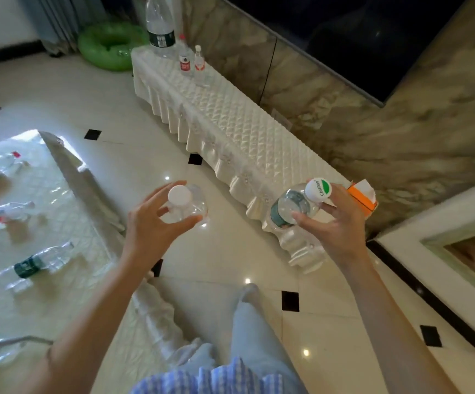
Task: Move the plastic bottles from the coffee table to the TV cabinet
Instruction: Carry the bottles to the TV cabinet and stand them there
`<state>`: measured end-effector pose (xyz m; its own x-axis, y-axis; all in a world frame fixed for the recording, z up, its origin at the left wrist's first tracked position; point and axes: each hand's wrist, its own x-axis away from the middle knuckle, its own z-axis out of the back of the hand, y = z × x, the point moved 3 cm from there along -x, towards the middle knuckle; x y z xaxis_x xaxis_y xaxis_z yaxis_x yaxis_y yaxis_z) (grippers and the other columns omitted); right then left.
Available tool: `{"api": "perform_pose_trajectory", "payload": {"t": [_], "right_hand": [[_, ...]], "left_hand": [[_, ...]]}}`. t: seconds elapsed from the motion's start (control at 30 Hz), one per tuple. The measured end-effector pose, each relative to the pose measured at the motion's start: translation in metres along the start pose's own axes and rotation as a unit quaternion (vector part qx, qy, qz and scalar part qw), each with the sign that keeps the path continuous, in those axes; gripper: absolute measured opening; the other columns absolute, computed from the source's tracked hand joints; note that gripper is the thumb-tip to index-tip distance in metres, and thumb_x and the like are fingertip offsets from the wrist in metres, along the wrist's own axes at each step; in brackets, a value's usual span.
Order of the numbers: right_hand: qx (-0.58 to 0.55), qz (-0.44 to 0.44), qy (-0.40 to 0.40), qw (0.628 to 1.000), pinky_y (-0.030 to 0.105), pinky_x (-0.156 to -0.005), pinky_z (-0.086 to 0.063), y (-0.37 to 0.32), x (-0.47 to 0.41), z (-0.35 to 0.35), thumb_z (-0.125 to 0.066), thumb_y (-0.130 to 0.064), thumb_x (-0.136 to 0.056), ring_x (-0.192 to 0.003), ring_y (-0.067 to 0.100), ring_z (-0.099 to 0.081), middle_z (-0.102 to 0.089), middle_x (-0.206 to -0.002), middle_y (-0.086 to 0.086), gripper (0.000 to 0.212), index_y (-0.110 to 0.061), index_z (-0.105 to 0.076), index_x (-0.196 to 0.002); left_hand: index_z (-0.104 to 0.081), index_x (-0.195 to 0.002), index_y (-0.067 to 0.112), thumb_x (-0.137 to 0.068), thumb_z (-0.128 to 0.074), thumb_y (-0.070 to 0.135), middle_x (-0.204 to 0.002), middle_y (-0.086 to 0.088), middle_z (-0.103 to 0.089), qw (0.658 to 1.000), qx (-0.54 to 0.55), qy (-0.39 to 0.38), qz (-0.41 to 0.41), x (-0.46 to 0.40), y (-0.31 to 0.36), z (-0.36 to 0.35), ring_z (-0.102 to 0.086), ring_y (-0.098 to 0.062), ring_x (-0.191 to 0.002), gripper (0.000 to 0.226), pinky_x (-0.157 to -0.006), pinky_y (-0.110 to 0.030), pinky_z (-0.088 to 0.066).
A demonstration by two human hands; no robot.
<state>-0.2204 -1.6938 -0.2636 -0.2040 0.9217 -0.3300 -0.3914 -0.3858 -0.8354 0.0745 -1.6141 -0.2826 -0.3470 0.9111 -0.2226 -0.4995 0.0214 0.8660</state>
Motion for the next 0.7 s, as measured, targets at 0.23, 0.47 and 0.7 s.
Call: {"api": "perform_pose_trajectory", "payload": {"t": [0.23, 0.47, 0.7], "right_hand": [[-0.005, 0.022, -0.055, 0.998, 0.044, -0.083, -0.054, 0.059, -0.126, -0.025, -0.084, -0.028, -0.066, -0.103, 0.021, -0.059, -0.062, -0.107, -0.002, 0.047, -0.018, -0.065, -0.108], [0.049, 0.083, -0.115, 0.989, 0.046, -0.084, -0.051, 0.096, -0.232, -0.059, -0.084, -0.026, -0.067, -0.104, 0.019, -0.059, -0.062, -0.112, -0.002, 0.054, -0.02, -0.062, -0.116], [0.053, 0.107, -0.161, 0.98, 0.046, -0.082, -0.052, 0.115, -0.318, -0.131, -0.085, -0.025, -0.066, -0.101, 0.022, -0.059, -0.062, -0.112, 0.0, 0.057, -0.019, -0.06, -0.117]], "left_hand": [[-0.059, -0.108, 0.047, -0.058, -0.083, 0.034, -0.107, 0.03, -0.061, 0.997, 0.009, 0.07, 0.025, -0.1, -0.025, -0.041, -0.06, 0.006, -0.096, 0.057, -0.083, -0.011, -0.049], [-0.064, -0.111, 0.037, -0.06, -0.083, 0.036, -0.112, 0.024, -0.062, 0.988, -0.023, 0.132, 0.07, -0.168, -0.045, -0.06, -0.061, -0.001, -0.099, 0.055, -0.084, -0.018, -0.051], [-0.065, -0.114, 0.022, -0.062, -0.083, 0.033, -0.112, 0.015, -0.063, 0.983, -0.054, 0.148, 0.092, -0.243, -0.085, -0.051, -0.061, 0.002, -0.094, 0.056, -0.08, -0.017, -0.052]]}}
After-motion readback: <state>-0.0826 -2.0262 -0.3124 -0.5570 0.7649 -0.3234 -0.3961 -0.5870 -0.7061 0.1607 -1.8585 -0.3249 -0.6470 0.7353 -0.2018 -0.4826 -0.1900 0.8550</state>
